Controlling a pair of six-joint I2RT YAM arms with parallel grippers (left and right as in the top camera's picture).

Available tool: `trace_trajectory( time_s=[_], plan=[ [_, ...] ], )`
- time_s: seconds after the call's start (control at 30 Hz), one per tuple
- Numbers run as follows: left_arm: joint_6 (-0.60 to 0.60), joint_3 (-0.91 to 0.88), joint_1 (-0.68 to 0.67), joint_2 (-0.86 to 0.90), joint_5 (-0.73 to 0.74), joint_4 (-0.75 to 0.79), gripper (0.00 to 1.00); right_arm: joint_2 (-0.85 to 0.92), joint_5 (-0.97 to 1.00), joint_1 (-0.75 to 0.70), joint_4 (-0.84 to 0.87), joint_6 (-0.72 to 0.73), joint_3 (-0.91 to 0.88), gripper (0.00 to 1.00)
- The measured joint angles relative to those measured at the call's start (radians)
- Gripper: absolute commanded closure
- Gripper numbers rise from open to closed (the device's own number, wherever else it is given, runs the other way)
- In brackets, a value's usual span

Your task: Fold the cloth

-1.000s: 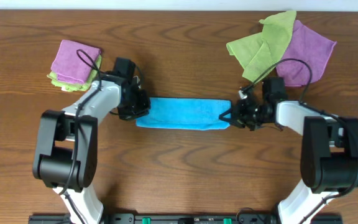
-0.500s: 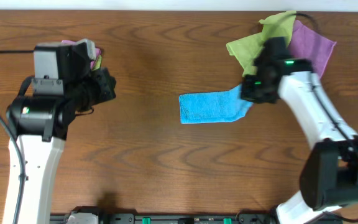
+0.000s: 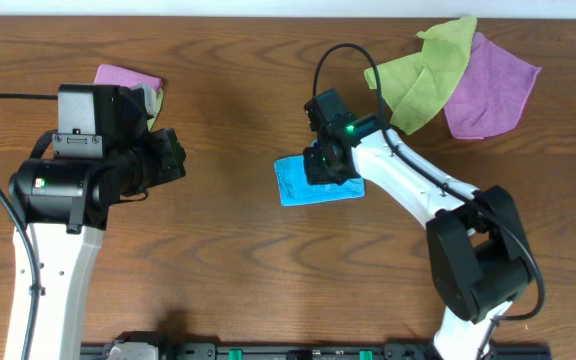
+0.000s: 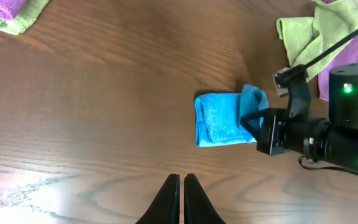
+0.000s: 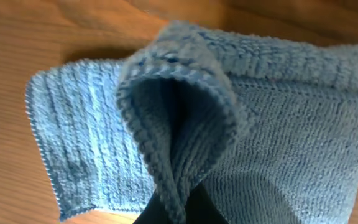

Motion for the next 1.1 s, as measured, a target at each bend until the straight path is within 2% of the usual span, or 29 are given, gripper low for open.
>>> trace_trajectory(
  time_s=[0.1,0.17,0.2,0.27,0.37,0.4,0.53,0.57,0.63,0.73,0.8,0.93,1.1],
  plan=[
    [0.000,-0.005,0.000,0.000,0.000,0.000,0.94,0.000,-0.017,0.019,0.015,0.004,0.000,0.96],
    [0.000,-0.010,0.000,0.000,0.000,0.000,0.94,0.000,-0.026,0.034,0.017,0.005,0.000,0.82],
    [0.000,-0.013,0.000,0.000,0.000,0.000,0.94,0.000,-0.031,0.042,0.018,0.006,0.000,0.81],
    [0.000,-0.023,0.000,0.000,0.000,0.000,0.94,0.000,-0.039,0.064,0.024,0.010,0.000,0.71],
    [0.000,-0.024,0.000,0.002,0.000,0.000,0.94,0.000,-0.089,0.084,0.069,0.012,0.000,0.60],
    [0.000,-0.024,0.000,0.002,0.000,0.000,0.94,0.000,-0.119,0.088,0.089,0.013,0.000,0.59],
    [0.001,-0.024,0.000,0.006,0.000,0.000,0.94,0.000,-0.271,0.097,0.131,0.012,0.000,0.64],
    [0.004,-0.024,0.000,0.008,0.000,0.000,0.94,0.000,-0.310,0.098,0.129,0.012,0.000,0.71],
    [0.012,-0.024,0.000,0.009,-0.001,0.000,0.94,0.000,-0.353,0.097,0.127,0.003,0.000,0.98],
    [0.026,-0.025,0.000,0.012,-0.008,0.001,0.94,0.000,-0.395,0.080,0.122,-0.002,0.000,0.98],
    [0.027,-0.042,0.000,0.014,-0.008,0.019,0.90,-0.005,-0.388,0.049,0.104,-0.004,0.000,0.99],
    [0.024,-0.187,0.000,0.036,0.001,0.118,0.69,-0.045,-0.294,-0.059,0.014,-0.002,0.000,0.98],
    [-0.021,-0.430,0.000,0.106,0.132,0.393,0.51,-0.066,-0.147,-0.153,-0.074,0.010,0.002,0.99]
  ],
)
